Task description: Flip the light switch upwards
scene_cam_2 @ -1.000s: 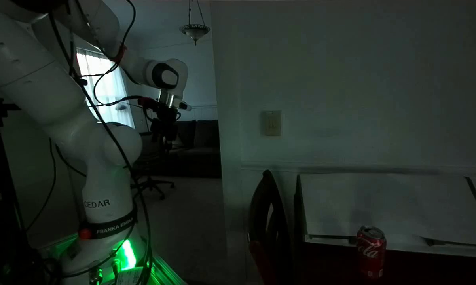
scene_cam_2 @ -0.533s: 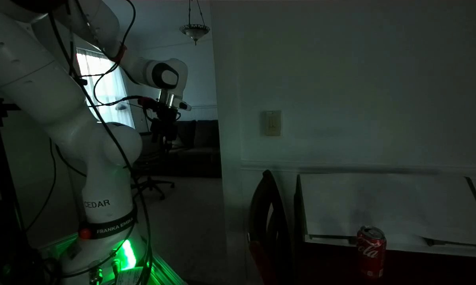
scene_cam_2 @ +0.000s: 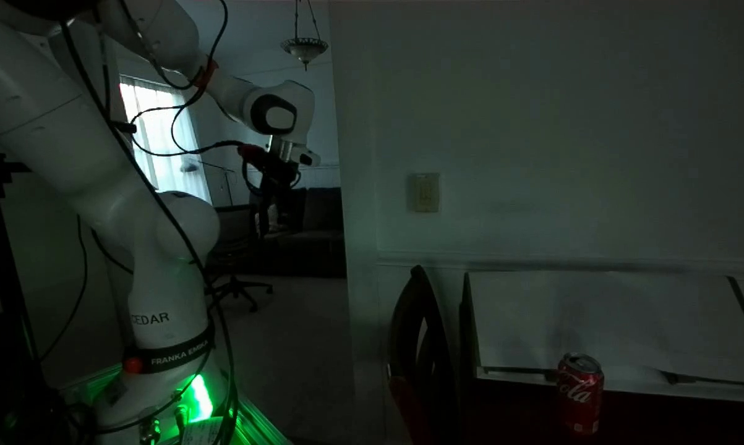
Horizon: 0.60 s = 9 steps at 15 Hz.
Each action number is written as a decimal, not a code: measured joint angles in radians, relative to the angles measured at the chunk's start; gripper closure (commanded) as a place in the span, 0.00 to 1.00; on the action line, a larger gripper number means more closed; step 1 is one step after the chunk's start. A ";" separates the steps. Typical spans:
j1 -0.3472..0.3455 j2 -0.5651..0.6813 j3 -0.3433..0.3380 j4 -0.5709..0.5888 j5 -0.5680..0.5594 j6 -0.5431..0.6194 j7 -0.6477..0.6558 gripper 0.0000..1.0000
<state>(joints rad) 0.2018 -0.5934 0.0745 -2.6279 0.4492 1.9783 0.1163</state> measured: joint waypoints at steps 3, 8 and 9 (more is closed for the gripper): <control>-0.073 0.000 -0.132 0.003 0.036 0.003 -0.109 0.08; -0.198 0.032 -0.361 0.037 0.137 0.009 -0.319 0.56; -0.211 0.049 -0.396 0.051 0.176 0.015 -0.358 0.62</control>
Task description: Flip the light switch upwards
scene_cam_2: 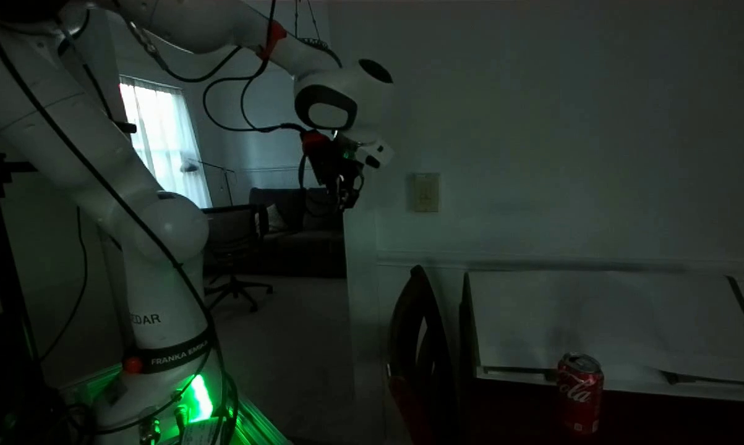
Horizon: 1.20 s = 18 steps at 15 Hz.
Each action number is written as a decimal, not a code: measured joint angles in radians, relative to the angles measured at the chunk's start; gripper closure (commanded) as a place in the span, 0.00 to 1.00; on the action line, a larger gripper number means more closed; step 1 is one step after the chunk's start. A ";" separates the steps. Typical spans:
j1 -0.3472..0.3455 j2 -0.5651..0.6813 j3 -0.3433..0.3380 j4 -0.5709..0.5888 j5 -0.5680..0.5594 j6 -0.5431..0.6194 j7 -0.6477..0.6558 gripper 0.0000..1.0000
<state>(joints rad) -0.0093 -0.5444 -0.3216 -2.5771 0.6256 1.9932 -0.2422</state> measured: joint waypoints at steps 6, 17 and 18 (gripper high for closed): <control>-0.033 0.149 -0.110 0.082 0.374 0.057 -0.262 0.95; -0.133 0.421 -0.044 0.176 0.785 0.144 -0.459 0.93; -0.133 0.421 -0.044 0.178 0.785 0.145 -0.459 0.93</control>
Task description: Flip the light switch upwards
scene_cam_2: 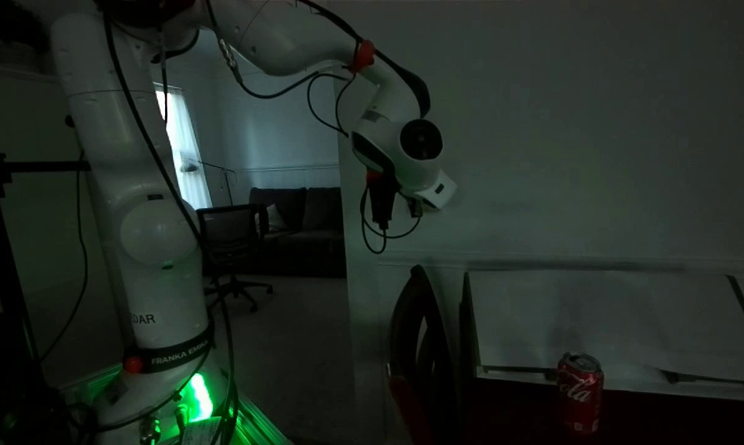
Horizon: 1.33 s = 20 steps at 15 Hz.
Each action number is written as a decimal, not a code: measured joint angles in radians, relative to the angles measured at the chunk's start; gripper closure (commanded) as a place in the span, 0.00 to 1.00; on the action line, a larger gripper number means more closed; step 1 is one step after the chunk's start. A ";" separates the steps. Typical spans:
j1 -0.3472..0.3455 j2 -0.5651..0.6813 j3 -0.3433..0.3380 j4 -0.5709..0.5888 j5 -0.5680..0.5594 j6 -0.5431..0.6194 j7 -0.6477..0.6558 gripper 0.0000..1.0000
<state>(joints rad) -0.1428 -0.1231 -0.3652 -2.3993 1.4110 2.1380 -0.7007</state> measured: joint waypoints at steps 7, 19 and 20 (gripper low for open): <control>-0.013 0.041 0.051 0.014 0.065 -0.029 -0.008 0.96; -0.024 0.256 0.104 0.152 0.360 -0.089 -0.058 0.95; -0.024 0.266 0.105 0.158 0.372 -0.093 -0.058 0.95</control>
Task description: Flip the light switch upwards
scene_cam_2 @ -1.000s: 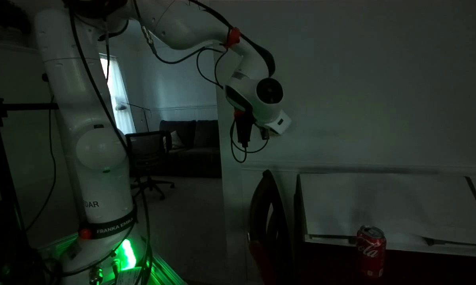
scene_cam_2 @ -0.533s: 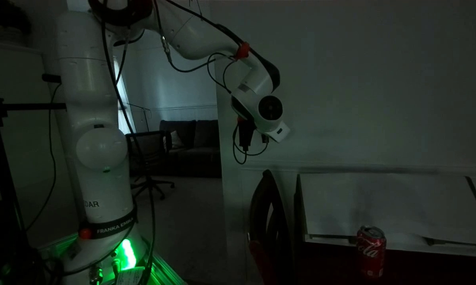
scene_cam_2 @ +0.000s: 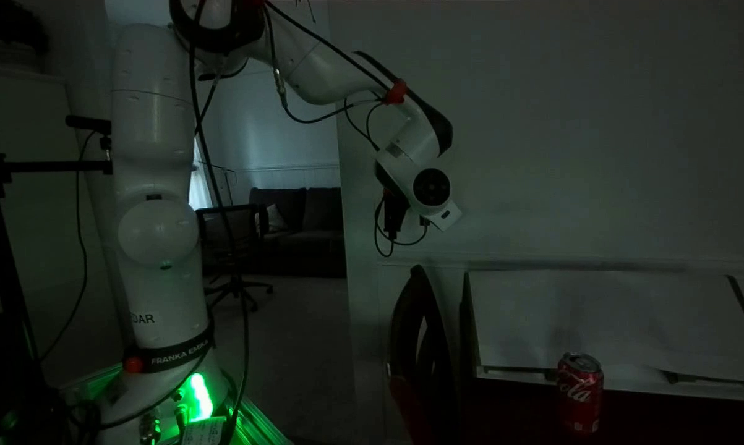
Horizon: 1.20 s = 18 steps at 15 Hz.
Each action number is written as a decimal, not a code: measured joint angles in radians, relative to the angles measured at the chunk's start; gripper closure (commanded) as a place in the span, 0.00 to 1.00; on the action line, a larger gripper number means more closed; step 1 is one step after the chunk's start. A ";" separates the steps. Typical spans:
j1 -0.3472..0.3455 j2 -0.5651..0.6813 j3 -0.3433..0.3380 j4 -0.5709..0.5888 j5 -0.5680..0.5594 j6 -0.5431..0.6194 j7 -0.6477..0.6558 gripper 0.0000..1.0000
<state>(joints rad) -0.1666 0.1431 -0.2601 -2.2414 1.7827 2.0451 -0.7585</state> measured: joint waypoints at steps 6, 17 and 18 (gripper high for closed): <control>0.000 0.039 0.010 0.024 0.057 -0.018 0.000 0.95; 0.000 0.041 0.025 0.038 0.093 -0.026 -0.001 0.95; 0.000 0.041 0.025 0.038 0.093 -0.026 -0.002 0.95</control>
<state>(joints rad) -0.1667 0.1842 -0.2353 -2.2039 1.8757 2.0194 -0.7600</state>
